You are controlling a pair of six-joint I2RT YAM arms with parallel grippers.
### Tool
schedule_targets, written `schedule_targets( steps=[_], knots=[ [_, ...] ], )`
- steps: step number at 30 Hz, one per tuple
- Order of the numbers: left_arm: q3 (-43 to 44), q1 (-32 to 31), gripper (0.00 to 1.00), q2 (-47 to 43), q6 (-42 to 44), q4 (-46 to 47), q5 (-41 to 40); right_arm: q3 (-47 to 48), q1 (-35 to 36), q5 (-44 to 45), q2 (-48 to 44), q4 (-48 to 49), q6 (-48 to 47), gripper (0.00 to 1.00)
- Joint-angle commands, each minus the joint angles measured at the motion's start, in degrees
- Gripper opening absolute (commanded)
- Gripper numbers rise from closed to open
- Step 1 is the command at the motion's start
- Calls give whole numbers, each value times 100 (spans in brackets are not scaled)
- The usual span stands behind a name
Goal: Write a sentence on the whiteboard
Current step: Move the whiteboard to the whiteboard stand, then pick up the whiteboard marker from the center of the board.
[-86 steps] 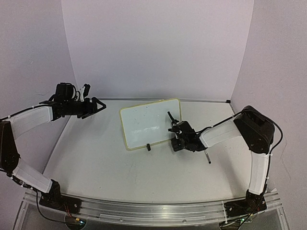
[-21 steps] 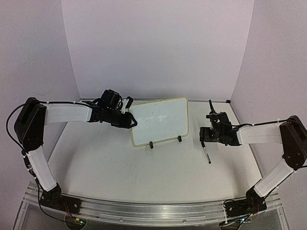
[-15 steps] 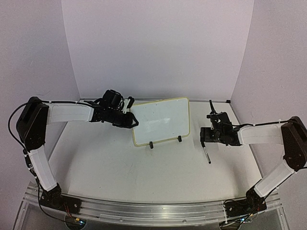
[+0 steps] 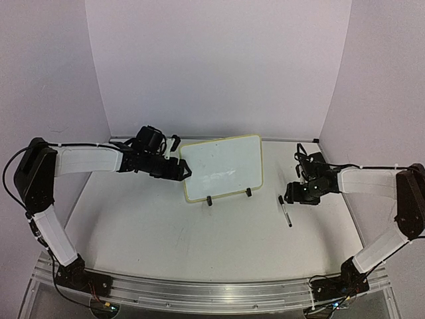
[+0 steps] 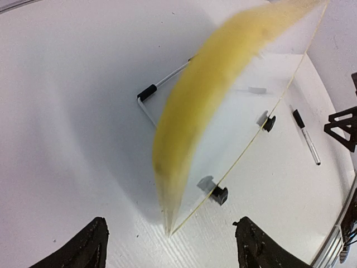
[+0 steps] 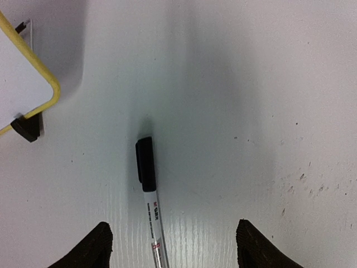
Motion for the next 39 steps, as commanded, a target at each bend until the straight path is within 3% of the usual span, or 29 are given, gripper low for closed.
schedule_targets(
  steps=[1, 8, 14, 21, 39],
  knots=[
    [-255, -14, 81, -866, 133, -161, -349, 417, -10, -727, -54, -1034, -229, 63],
    [-410, 140, 82, -1552, 150, -426, -715, 640, 65, -922, 471, -1426, -410, 49],
    [-395, 204, 83, -1872, 150, -452, -673, 712, 105, -739, 790, -1456, -396, 44],
    [-355, 206, 83, -1879, 177, -519, -691, 779, 289, -703, 1092, -1444, -384, 38],
    [-416, 206, 82, -1811, 329, -527, -215, 968, 402, -331, 1513, -1409, -343, 9]
  ],
)
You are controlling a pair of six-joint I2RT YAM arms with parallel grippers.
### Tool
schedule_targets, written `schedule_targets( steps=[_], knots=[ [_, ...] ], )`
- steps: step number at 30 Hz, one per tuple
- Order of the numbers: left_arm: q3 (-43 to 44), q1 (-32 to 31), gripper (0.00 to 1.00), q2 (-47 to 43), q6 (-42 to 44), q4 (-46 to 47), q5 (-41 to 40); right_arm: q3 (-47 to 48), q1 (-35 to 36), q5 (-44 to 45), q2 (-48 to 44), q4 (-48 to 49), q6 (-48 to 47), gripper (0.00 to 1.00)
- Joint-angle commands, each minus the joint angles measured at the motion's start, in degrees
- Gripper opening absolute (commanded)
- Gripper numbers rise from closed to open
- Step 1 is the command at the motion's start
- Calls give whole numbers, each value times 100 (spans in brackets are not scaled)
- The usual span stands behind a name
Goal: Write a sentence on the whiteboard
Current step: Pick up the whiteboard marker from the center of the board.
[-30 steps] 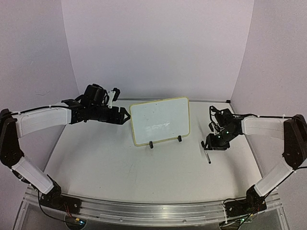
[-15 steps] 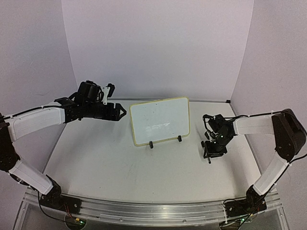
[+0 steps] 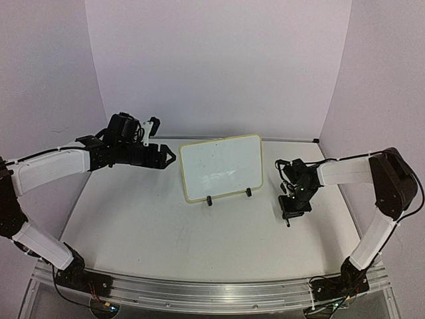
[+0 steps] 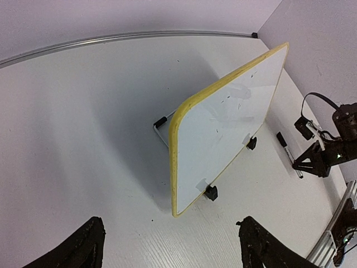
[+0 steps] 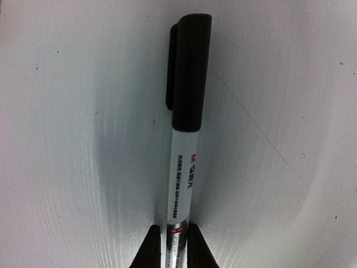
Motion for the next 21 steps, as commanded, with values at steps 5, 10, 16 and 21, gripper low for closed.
schedule_targets(
  steps=[5, 10, 16, 21],
  knots=[
    [28, 13, 82, -137, 305, -33, 347, 201, 56, -214, -112, -41, -123, 0],
    [126, 5, 82, -406, 371, -161, 444, 237, 282, -492, -946, -162, -423, 0],
    [632, -376, 80, -192, 610, -616, 857, 590, 1274, -1275, -1542, -75, -687, 0],
    [791, -844, 79, 128, 315, -85, 1672, 1042, 1938, -1519, -1279, 346, -531, 0]
  ],
)
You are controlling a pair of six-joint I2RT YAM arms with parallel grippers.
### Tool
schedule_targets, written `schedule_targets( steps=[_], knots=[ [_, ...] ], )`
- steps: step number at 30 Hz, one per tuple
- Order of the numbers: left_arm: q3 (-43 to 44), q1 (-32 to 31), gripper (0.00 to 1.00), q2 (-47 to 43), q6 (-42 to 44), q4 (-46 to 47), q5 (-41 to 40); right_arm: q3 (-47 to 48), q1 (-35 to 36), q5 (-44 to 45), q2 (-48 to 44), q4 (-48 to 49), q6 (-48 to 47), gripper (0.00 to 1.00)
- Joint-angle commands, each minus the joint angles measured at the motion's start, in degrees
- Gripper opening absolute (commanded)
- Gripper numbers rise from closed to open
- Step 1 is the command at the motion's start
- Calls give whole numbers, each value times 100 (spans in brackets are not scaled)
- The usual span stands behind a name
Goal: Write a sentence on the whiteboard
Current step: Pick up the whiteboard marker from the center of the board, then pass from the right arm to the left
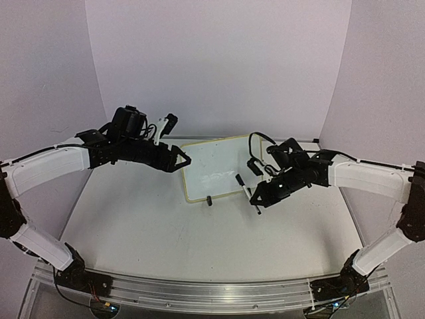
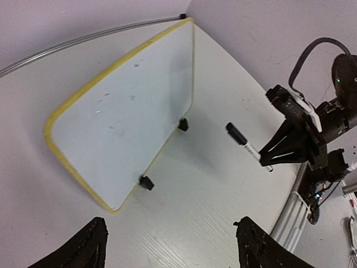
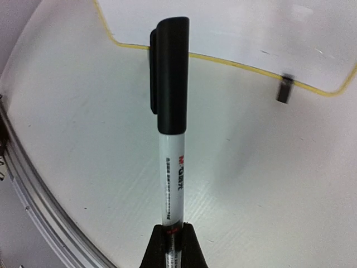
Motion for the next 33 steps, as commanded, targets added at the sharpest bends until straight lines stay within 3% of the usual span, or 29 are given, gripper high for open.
schedule_targets(
  steps=[1, 8, 20, 28, 33],
  knots=[
    [297, -386, 79, 258, -236, 537, 940, 450, 478, -416, 227, 395, -22, 0],
    [139, -532, 79, 553, -728, 1174, 1587, 878, 838, -636, 676, 823, -36, 0],
    [-89, -531, 73, 891, -1917, 1978, 1515, 1038, 1044, -575, 627, 944, -162, 0],
    [-45, -535, 54, 1252, -2348, 2313, 1686, 986, 1068, -492, 460, 995, -178, 0],
    [-49, -531, 50, 1352, -2473, 2332, 1643, 933, 1080, -349, 371, 1003, -188, 0]
  ],
)
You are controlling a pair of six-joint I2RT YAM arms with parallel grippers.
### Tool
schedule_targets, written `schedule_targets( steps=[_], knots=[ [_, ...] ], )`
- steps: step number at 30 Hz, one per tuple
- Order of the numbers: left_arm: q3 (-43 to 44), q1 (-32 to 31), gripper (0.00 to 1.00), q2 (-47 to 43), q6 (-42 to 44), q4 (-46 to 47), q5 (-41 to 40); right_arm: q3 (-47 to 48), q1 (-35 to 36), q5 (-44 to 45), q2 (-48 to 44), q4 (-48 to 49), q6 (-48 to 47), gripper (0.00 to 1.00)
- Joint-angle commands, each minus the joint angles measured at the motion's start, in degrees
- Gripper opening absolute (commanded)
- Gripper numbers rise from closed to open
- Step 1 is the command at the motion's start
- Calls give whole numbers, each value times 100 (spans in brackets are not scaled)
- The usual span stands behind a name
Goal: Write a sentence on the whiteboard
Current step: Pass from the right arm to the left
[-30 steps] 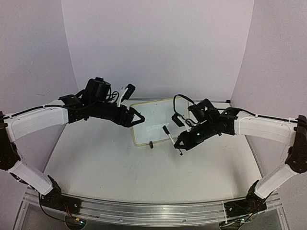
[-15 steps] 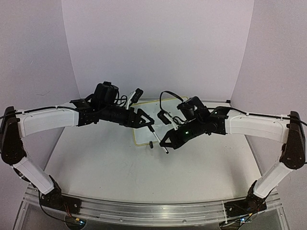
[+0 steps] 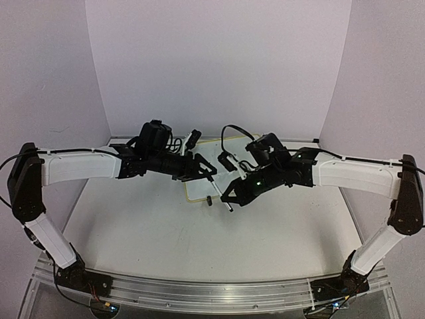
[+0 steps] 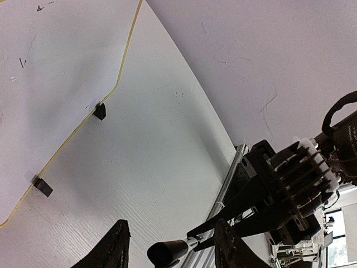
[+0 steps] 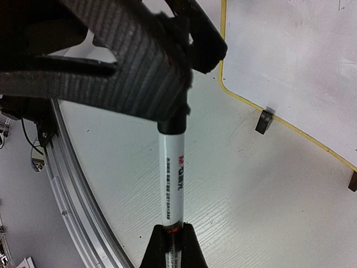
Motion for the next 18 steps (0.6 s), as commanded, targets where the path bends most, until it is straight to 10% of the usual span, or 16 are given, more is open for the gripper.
schedule_targets(
  steps=[1, 18],
  knots=[
    [66, 4, 48, 58, -235, 352, 85, 53, 48, 207, -307, 171, -100, 0],
    [-118, 7, 0, -32, -708, 976, 353, -108, 56, 948, -459, 479, 205, 6]
  ],
)
